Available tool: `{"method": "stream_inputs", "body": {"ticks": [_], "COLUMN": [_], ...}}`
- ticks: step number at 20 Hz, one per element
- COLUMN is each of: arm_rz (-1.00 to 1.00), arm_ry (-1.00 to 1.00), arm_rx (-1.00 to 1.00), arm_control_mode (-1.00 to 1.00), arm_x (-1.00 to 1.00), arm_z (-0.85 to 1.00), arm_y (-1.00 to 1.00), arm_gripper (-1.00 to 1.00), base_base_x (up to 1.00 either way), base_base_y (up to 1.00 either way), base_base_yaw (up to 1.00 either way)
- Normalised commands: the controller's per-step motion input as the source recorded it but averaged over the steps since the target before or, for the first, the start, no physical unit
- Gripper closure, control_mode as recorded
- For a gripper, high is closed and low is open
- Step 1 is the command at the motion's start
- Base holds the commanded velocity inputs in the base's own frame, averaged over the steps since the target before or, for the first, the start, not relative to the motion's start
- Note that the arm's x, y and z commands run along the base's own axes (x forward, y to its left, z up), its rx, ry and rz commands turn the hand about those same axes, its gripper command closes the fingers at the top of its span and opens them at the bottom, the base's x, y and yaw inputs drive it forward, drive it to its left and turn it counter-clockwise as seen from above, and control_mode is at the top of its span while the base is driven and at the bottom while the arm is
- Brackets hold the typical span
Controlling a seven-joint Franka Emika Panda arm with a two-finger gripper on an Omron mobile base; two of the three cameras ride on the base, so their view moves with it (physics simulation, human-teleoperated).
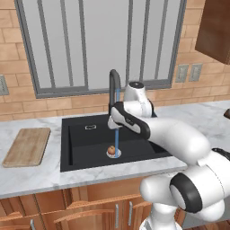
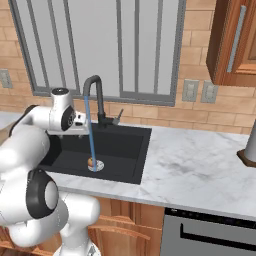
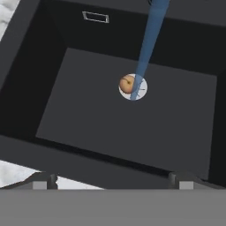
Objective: Pick the peach from the sink and place it on the cutting board to airdry. Then turn off the sink faucet.
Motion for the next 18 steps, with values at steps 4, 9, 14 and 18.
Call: {"method": "stream_inputs", "body": {"ticks": [4, 9, 14, 18], "arm_rz": [0.01, 0.00, 0.00, 0.00], "arm_ry": [0.00, 0.00, 0.00, 0.00], "arm_rx": [-0.02, 0.00, 0.00, 0.00], "arm_control_mode": [-1.00, -1.00, -1.00, -1.00], "arm_x": [0.06, 0.08, 0.14, 0.20], "arm_z": [-0.38, -0.25, -0.13, -0.13], "arm_y": [0.00, 0.00, 0.00, 0.00], "arm_gripper": [-1.00, -1.00, -1.00, -1.00], "base_base_x": [0.00, 0.00, 0.00, 0.00], "base_base_y": [0.00, 0.00, 0.00, 0.00], "base_base_yaw": [0.00, 0.00, 0.00, 0.00]}}
